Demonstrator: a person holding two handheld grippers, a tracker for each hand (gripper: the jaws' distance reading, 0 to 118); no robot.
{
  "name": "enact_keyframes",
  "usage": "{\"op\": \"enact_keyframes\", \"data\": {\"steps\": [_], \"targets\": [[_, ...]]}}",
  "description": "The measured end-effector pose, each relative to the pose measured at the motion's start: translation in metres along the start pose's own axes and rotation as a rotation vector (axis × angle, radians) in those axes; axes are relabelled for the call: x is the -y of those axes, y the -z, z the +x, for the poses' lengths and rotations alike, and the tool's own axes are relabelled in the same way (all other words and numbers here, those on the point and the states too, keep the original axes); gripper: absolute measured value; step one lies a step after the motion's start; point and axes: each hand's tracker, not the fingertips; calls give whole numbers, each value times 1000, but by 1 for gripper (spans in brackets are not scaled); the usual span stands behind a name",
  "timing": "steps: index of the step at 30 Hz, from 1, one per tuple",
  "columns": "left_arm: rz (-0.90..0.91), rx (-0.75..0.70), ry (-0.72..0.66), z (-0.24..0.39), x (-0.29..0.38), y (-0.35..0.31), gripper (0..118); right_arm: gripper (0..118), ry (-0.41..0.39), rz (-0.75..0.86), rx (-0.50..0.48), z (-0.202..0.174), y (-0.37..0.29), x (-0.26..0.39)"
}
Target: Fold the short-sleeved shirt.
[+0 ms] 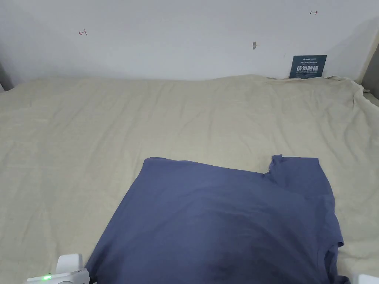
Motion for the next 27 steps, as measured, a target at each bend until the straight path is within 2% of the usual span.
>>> {"op": "enact_keyframes", "data": {"steps": [1, 2, 5, 6, 7, 9, 15, 18, 19, 20, 21, 22, 23, 24, 25, 27], "targets": [[-2, -8, 7, 2, 1, -1, 42, 25, -14, 4, 7, -2, -2, -2], [-2, -16, 8, 3, 0, -3, 71, 52, -24, 6, 14, -3, -5, -5], [26, 0, -10, 3, -7, -19, 84, 75, -18, 49, 5, 5, -20, -13], [68, 23, -24, 4, -12, -28, 94, 91, -15, 81, -4, 4, -28, -18], [105, 30, -27, 5, -16, -37, 99, 98, -13, 124, -11, 4, -37, -24], [179, 52, -11, 11, -25, -61, 104, 99, -24, 194, -24, 0, -58, -38], [352, 146, -18, 29, -65, -122, 105, 99, -43, 414, -72, -13, -117, -77], [431, 143, 17, 45, -79, -144, 103, 97, -72, 502, -78, -20, -134, -90], [458, 150, 39, 49, -81, -147, 101, 95, -77, 525, -71, -22, -137, -93], [485, 143, 64, 55, -84, -151, 91, 86, -82, 538, -64, -24, -140, -96], [509, 146, 79, 58, -88, -151, 79, 71, -83, 541, -66, -25, -141, -98], [529, 152, 92, 63, -90, -152, 60, 53, -79, 548, -74, -26, -142, -101], [538, 168, 108, 66, -92, -152, 28, 22, -77, 554, -76, -28, -142, -102], [535, 189, 109, 69, -95, -150, 11, 3, -72, 562, -75, -29, -141, -105], [530, 215, 114, 71, -99, -146, 1, 0, -72, 567, -68, -30, -140, -106], [520, 255, 103, 77, -106, -139, 0, 0, -72, 584, -71, -30, -135, -110]]}}
